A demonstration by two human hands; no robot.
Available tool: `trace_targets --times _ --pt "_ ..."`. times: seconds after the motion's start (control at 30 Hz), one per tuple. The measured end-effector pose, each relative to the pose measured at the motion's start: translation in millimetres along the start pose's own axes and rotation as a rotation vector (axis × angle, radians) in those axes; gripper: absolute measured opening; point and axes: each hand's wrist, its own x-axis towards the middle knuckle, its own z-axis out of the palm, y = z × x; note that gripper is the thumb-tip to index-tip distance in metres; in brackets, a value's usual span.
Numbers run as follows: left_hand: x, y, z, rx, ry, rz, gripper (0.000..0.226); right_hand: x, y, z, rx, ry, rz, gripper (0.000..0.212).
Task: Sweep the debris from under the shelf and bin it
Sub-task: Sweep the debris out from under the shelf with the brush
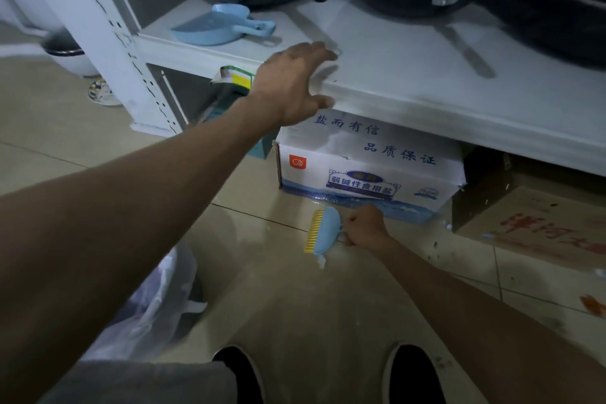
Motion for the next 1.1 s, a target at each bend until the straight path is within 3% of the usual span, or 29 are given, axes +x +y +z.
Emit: trace_targets --times 0.23,0.57,0.77,1.1 --pt "20 55 14 -0.015 0.0 0.102 0.078 4 -17 11 0.093 -0.101 0.054 0.009" --pt "27 81 67 -0.011 0.083 0.208 0.081 22 8 26 0.068 -0.099 0.158 0.021" --pt "29 92 75 -0.037 0.133 0.139 0.063 20 33 18 -0.06 -0.065 0.156 0.019" --pt "28 99 72 -0.097 0.191 0.113 0.059 23 62 -28 -0.169 -0.007 0.119 0.019"
